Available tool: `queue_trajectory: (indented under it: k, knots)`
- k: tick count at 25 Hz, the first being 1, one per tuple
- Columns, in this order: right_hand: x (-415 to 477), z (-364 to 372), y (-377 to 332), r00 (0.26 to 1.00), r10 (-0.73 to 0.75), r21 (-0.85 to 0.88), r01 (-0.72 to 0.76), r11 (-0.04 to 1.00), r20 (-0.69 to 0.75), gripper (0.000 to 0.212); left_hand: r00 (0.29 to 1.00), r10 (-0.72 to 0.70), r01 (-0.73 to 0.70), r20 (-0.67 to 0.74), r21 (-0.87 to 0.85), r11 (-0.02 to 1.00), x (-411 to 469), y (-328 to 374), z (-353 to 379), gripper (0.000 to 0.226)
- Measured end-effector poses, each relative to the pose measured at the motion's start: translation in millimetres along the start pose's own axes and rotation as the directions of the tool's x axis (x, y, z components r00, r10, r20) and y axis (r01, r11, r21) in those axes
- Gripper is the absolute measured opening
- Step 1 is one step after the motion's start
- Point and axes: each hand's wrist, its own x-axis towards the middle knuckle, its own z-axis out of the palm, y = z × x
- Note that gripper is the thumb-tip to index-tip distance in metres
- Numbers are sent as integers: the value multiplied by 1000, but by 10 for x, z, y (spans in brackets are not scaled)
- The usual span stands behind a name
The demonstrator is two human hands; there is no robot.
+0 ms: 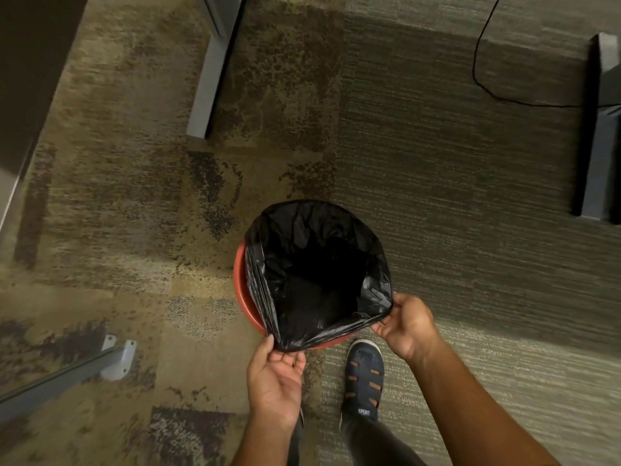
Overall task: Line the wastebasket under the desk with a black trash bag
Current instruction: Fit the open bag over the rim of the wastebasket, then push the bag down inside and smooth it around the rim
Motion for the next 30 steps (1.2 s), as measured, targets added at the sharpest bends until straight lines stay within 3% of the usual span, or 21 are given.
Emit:
queue_trajectory:
  k: [3, 6, 12, 18, 22, 24, 25, 27, 28, 30]
  knots:
    - [21, -23, 32, 990, -57, -8, 59, 998, 129, 35, 1000, 21, -19, -13, 150, 989, 42, -70, -46, 32]
    - [86, -122, 62, 995, -79, -39, 82, 996, 67, 30, 992, 49, -18, -113, 267, 964, 110, -140, -84, 17]
    - [290, -210, 280, 998, -6, -83, 0, 997, -70, 16, 990, 11, 21, -139, 223, 975, 112, -193, -152, 7]
    - [474, -56, 388, 996, -15, -206, -2, 979, -85, 20, 947, 141, -93, -289, 174, 980, 314, -59, -205, 18]
    - [427, -89, 339, 996, 14, -216, -33, 976, -89, 24, 892, 229, -125, -390, 274, 954, 414, 27, -192, 17]
    - [341, -86, 259, 992, -59, -198, 36, 980, -113, 22, 866, 258, -140, -428, 288, 948, 452, 58, -129, 14]
    - [302, -72, 209, 969, -178, -235, 135, 963, -173, 19, 862, 260, -141, -434, 286, 948, 477, 82, -97, 13]
    - [216, 57, 71, 805, -536, -480, 376, 792, -254, 14, 873, 256, -141, -416, 287, 947, 541, 157, -51, 16]
    - [157, 195, -11, 710, -682, -611, 466, 641, -175, 12, 875, 265, -146, -405, 303, 942, 577, 200, -32, 18]
    - [40, 595, -137, 557, -811, -735, 625, 265, 181, 10, 861, 318, -168, -397, 368, 914, 653, 303, 11, 17]
